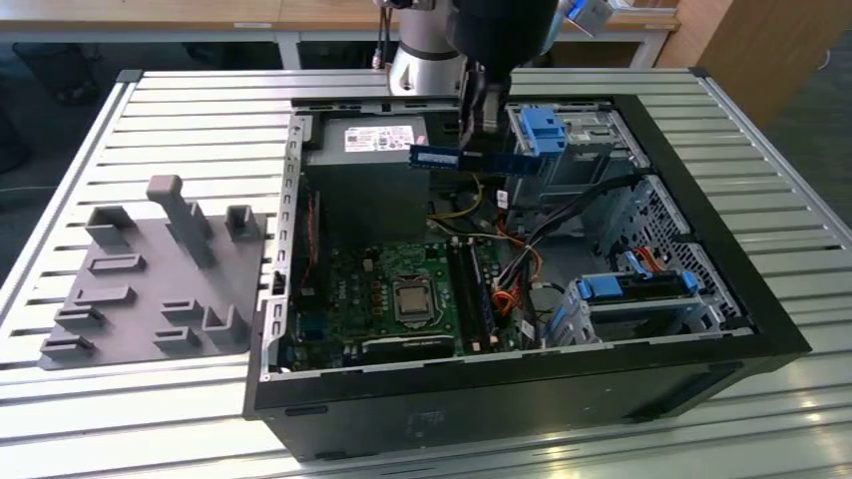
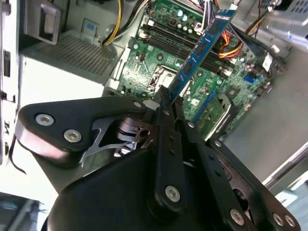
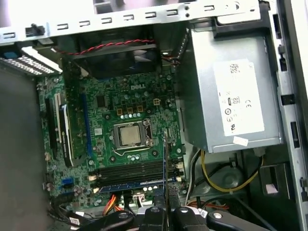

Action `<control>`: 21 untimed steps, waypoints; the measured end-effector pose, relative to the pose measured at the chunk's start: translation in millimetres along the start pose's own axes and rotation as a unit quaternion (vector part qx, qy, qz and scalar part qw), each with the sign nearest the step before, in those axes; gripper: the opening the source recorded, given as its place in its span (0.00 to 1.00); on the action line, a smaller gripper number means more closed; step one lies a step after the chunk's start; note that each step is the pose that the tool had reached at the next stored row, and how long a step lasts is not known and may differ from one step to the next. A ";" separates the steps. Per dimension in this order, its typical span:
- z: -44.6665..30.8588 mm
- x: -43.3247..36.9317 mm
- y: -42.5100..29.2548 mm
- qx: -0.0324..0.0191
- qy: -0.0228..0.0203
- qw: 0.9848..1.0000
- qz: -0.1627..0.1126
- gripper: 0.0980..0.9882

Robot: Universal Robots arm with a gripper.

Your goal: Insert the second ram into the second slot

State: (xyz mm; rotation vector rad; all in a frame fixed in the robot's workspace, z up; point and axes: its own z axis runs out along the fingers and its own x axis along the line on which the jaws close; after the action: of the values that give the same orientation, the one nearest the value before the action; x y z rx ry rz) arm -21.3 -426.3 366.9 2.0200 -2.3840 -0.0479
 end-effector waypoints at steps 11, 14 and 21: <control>4.8 0.0 -0.2 0.002 -0.001 0.995 0.100 0.05; 6.2 0.0 -0.2 0.003 -0.001 0.992 0.126 0.05; 9.5 0.1 -0.3 0.004 -0.001 0.982 0.189 0.05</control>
State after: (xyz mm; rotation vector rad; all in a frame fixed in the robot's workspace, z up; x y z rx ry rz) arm -21.3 -426.3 357.4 1.5327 -2.7247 -0.0368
